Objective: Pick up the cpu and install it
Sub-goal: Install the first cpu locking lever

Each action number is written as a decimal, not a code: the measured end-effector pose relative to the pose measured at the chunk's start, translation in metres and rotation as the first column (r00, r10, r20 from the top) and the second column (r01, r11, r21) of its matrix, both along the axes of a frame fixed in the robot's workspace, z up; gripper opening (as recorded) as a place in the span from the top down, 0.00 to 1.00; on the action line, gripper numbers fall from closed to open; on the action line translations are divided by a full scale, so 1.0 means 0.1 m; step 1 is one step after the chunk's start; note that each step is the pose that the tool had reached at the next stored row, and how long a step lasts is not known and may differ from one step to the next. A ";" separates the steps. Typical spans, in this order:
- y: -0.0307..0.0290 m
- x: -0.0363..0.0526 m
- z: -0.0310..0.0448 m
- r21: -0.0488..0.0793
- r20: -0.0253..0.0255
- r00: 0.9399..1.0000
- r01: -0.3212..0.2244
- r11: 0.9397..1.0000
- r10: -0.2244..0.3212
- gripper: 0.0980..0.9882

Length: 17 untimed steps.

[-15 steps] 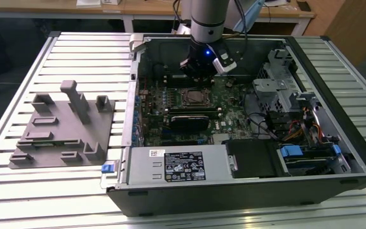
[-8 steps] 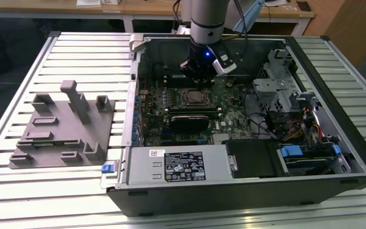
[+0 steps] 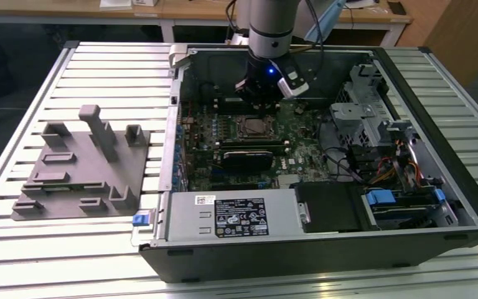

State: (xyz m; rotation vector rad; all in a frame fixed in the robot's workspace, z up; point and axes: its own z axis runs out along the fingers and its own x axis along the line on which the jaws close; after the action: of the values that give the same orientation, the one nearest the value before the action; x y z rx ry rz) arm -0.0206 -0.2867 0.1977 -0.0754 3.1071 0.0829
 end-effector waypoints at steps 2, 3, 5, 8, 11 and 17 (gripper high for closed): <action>0.000 0.000 -0.001 -0.001 0.000 1.000 0.000 1.000 0.000 0.99; 0.001 -0.001 -0.001 -0.001 0.000 1.000 0.000 1.000 0.000 0.99; 0.006 -0.001 -0.002 -0.001 0.000 1.000 0.000 1.000 0.000 0.99; 0.027 0.000 0.000 0.003 -0.001 1.000 0.000 1.000 0.000 0.99; 0.030 0.000 0.037 0.003 -0.001 1.000 0.000 1.000 0.000 0.99; 0.029 0.000 0.141 0.003 -0.002 1.000 0.000 1.000 0.000 0.99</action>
State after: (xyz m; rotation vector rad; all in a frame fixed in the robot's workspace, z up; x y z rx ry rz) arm -0.0206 -0.2838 0.2118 -0.0756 3.1084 0.0876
